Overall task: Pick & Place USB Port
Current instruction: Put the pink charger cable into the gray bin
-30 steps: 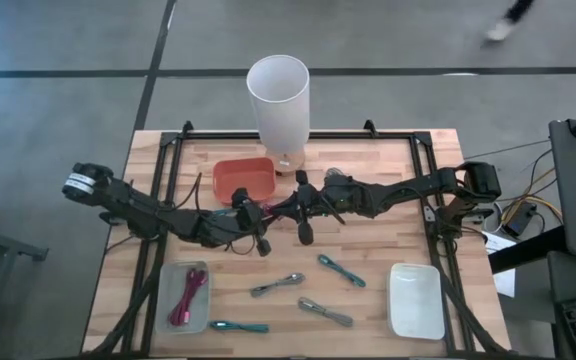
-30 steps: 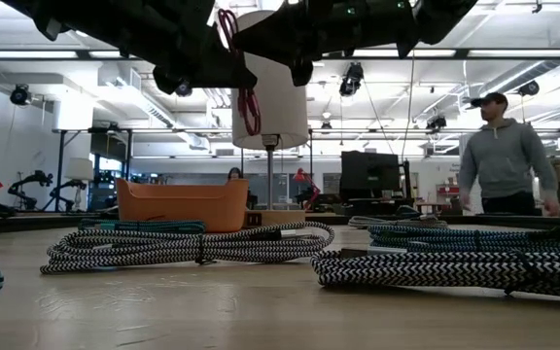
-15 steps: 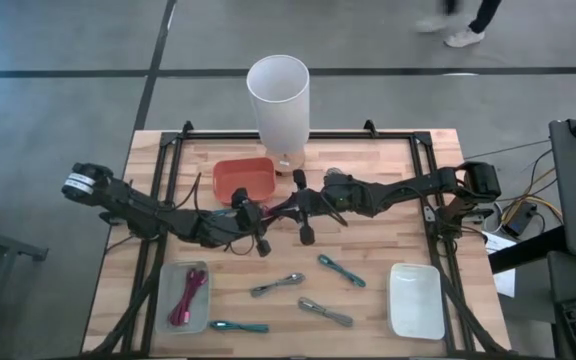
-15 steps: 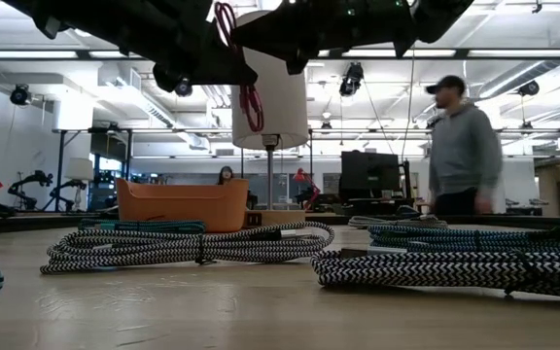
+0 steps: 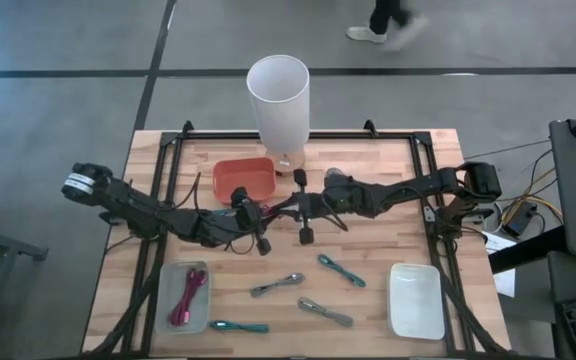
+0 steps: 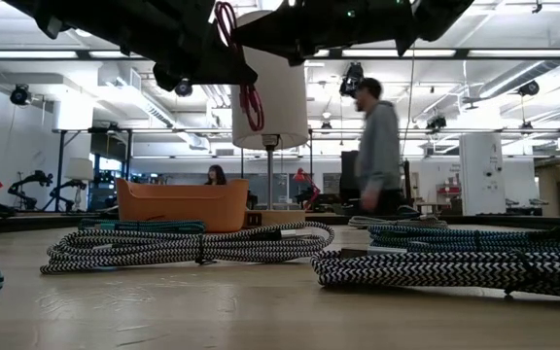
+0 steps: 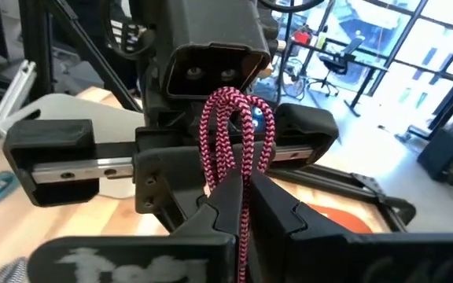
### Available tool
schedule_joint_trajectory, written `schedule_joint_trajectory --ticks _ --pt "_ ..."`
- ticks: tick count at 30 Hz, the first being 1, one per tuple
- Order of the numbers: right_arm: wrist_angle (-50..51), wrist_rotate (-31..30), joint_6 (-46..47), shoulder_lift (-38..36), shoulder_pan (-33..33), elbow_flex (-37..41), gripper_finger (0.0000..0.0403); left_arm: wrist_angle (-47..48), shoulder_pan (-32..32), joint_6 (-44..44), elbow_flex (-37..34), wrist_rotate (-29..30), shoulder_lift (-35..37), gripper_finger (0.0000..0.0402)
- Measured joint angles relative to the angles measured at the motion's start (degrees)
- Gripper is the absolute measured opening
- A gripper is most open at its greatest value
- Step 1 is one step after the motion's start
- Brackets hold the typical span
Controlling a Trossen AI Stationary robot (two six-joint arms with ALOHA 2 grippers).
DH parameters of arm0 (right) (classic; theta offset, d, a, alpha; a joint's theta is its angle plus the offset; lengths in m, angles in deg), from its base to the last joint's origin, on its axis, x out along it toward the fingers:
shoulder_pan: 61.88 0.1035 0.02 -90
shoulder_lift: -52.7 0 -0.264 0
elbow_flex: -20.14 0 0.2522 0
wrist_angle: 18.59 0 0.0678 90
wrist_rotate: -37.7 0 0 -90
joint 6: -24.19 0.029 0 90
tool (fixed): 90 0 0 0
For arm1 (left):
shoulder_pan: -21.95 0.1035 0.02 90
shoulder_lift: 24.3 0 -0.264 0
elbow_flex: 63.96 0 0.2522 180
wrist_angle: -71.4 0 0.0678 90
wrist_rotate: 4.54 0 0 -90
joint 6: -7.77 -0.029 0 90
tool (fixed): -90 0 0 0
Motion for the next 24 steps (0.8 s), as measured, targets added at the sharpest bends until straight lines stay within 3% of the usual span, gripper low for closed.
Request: schedule_joint_trajectory --ticks 7,14,24 --pt "-0.06 -3.47 -0.26 -0.04 0.00 -0.07 0.0048 0.14 0.01 0.18 0.00 -0.18 0.00 0.0028" --pt "-0.22 -3.03 3.33 0.11 -0.04 -0.09 0.0110 0.37 0.01 0.27 0.00 -0.24 0.00 0.0026" --pt "3.55 -1.63 5.38 -1.29 0.11 -0.15 0.0162 4.65 -0.17 1.71 -0.02 1.16 1.71 0.0023"
